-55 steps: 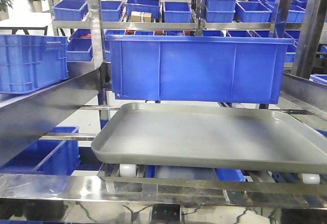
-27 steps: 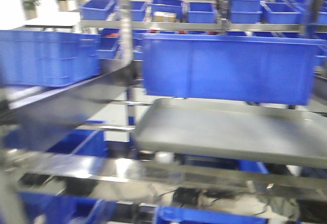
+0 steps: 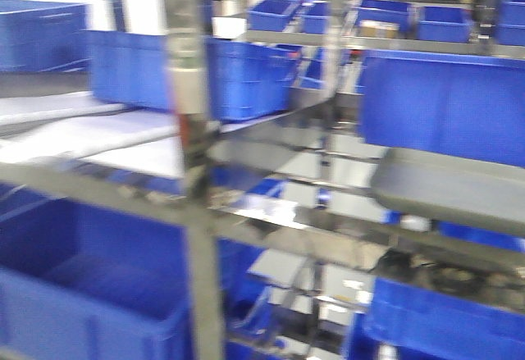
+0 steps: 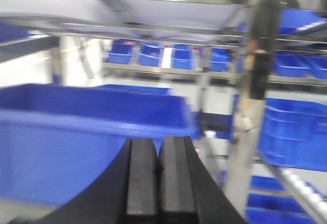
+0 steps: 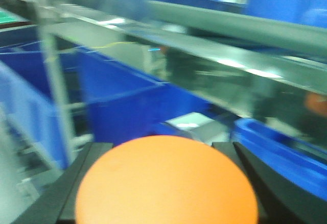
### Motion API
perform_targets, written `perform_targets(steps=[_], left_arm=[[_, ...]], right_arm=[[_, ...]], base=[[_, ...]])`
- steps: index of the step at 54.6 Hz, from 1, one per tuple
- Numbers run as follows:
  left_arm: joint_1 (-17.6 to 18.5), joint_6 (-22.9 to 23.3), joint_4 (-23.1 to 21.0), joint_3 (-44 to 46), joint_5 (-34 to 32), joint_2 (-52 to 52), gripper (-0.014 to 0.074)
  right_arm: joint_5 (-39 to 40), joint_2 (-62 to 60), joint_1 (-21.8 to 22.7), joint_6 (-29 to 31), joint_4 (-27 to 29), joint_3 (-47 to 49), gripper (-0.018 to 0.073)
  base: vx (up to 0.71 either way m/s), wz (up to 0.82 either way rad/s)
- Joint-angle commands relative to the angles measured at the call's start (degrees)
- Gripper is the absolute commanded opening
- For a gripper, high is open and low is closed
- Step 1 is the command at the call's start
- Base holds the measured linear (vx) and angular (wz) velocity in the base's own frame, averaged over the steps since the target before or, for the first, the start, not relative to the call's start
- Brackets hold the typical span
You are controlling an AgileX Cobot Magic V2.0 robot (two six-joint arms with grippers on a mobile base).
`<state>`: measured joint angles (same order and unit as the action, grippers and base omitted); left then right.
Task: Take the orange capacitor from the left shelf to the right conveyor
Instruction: 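Drive the base to the round green conveyor holding the cylinder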
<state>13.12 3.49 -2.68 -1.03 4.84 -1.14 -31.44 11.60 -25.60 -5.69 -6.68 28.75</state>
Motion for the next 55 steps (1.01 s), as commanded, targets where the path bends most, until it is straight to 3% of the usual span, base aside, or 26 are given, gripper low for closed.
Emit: perform_targets(steps=[1, 55], left_arm=[[0.4, 0.3, -0.3, 1.7, -4.5, -0.3, -0.0006], [0.4, 0.3, -0.3, 1.7, -4.5, -0.3, -0.0006]], right_arm=[[5.1, 0.6, 0.4, 0.2, -0.5, 1.5, -0.0008], [4.9, 0.6, 0.4, 0.2, -0.6, 1.5, -0.0008]], base=[[-0.16, 0.64], [-0.15, 0.69]])
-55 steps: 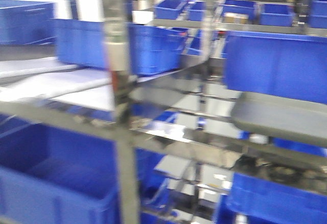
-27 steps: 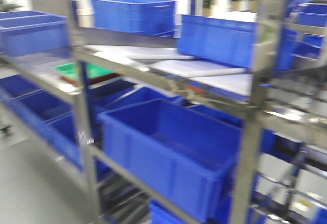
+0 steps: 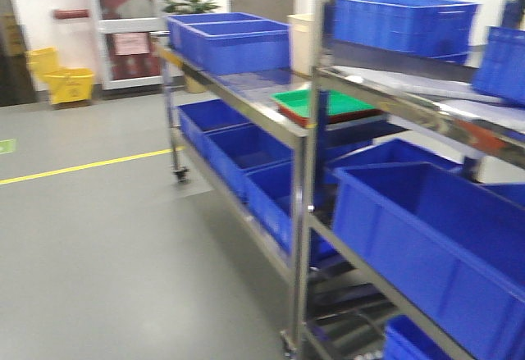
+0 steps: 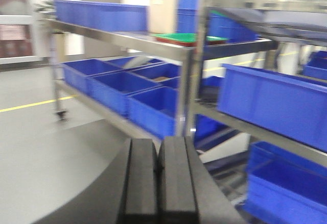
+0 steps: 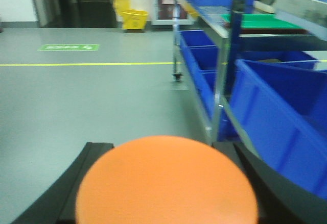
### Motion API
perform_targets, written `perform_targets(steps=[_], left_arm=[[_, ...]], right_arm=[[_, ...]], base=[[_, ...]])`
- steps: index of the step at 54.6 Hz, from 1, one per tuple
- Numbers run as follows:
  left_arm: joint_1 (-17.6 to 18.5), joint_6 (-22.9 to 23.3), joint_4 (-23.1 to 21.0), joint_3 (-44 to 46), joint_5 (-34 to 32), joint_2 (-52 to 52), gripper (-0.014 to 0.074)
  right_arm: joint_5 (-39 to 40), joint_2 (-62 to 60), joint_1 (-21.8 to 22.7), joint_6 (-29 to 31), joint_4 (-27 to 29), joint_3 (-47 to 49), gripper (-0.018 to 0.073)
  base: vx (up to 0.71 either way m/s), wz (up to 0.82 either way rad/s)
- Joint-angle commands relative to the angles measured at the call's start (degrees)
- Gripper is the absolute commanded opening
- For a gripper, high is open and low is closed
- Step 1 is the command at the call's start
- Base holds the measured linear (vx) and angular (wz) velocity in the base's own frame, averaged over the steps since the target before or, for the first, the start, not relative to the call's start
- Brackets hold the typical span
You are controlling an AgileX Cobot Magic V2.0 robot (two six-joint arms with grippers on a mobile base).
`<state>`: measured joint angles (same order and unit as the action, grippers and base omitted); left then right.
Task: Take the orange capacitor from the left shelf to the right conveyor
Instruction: 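Drive the base to the round green conveyor holding the cylinder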
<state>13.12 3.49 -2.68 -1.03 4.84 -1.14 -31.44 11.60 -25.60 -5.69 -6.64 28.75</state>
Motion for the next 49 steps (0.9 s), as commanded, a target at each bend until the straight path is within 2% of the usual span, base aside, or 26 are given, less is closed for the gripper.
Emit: perform_targets(steps=[1, 49], left_arm=[[0.4, 0.3, -0.3, 1.7, -4.5, -0.3, -0.0006], [0.4, 0.3, -0.3, 1.7, -4.5, -0.3, -0.0006]], right_arm=[[4.9, 0.6, 0.4, 0.2, -0.6, 1.5, -0.0008], [4.9, 0.6, 0.2, 0.2, -0.7, 1.5, -0.0008]], base=[[-0.05, 0.64], [0.1, 0.48]])
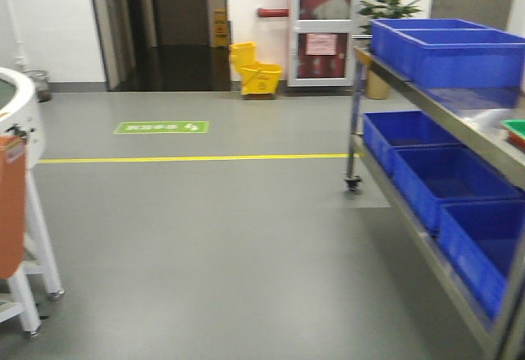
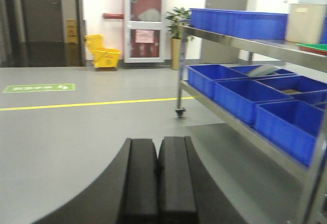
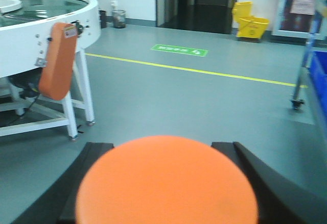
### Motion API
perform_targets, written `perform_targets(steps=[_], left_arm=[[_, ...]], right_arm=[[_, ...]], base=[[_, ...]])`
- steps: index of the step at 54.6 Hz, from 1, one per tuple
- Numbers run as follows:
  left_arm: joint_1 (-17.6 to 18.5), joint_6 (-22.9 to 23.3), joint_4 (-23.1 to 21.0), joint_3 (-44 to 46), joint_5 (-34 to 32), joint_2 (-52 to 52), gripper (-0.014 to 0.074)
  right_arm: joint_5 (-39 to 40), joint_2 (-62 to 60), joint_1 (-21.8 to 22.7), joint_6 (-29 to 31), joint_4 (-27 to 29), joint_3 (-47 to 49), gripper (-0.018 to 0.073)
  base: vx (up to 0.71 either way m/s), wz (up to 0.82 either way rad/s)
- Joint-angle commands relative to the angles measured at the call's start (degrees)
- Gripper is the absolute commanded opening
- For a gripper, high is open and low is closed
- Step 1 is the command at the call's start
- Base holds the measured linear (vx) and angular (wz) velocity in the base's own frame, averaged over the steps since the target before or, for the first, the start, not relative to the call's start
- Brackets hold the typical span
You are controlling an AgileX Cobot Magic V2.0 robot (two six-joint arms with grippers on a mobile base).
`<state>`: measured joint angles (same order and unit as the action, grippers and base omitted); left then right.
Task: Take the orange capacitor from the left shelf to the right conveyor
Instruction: 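Drive the base to the round green conveyor holding the cylinder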
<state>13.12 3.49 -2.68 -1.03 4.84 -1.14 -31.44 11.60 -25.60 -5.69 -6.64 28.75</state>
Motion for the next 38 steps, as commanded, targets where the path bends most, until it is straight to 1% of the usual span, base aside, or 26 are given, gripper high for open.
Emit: perform_targets(steps=[1, 14, 38], left_arm=[[0.4, 0.3, -0.3, 1.7, -4.5, -0.3, -0.0006], [0.4, 0.3, -0.3, 1.7, -4.5, -0.3, -0.0006], [0.4, 0.3, -0.3, 1.7, -4.4, -0.2, -0.0006]], right_arm=[[4.9, 0.6, 0.2, 0.2, -0.7, 1.5, -0.0008], [4.9, 0.6, 0.2, 0.2, -0.7, 1.5, -0.0008], [5.0, 0.5, 0.2, 0.2, -0.7, 1.5, -0.0008]], base=[[0.18, 0.48], [0.2, 0.56], [0.25, 0.68]])
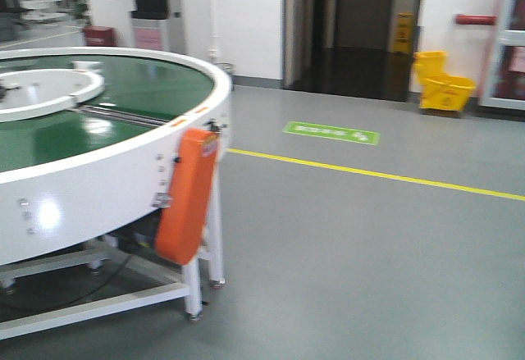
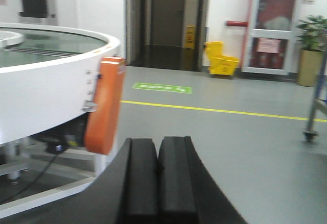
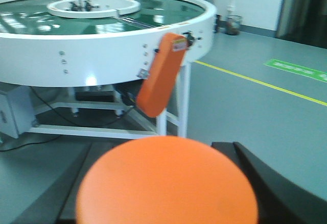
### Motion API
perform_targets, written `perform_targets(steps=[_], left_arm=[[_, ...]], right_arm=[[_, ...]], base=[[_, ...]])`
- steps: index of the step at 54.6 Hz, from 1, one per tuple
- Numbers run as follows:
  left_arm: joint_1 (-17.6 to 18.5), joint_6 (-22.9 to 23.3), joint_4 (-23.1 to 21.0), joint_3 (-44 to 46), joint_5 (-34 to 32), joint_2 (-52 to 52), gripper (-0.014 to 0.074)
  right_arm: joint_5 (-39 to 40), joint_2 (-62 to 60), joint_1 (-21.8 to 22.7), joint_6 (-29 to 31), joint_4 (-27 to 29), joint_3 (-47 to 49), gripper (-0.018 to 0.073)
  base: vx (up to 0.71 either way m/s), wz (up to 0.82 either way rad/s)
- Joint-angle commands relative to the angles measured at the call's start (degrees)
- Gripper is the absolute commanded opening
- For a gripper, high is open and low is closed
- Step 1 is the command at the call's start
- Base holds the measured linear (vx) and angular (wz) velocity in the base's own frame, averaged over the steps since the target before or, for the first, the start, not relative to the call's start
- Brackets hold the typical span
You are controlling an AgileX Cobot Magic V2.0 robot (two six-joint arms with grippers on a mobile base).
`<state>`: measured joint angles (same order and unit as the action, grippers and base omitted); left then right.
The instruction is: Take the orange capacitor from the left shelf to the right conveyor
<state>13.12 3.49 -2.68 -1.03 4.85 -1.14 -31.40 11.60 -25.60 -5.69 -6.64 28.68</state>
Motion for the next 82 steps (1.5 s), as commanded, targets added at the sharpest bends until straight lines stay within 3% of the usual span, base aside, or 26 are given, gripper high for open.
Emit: perform_targets(steps=[1, 82], left_arm=[[0.4, 0.3, -0.3, 1.7, -4.4, -0.2, -0.0006], [0.4, 0.3, -0.3, 1.7, -3.7, -0.3, -0.0006]], right_arm=[[4.9, 0.5, 0.2, 0.2, -0.7, 1.6, -0.0008], [5.0, 0.7, 0.2, 0.2, -0.7, 1.6, -0.0008]], base=[[0.28, 0.63], [0.42, 0.22]])
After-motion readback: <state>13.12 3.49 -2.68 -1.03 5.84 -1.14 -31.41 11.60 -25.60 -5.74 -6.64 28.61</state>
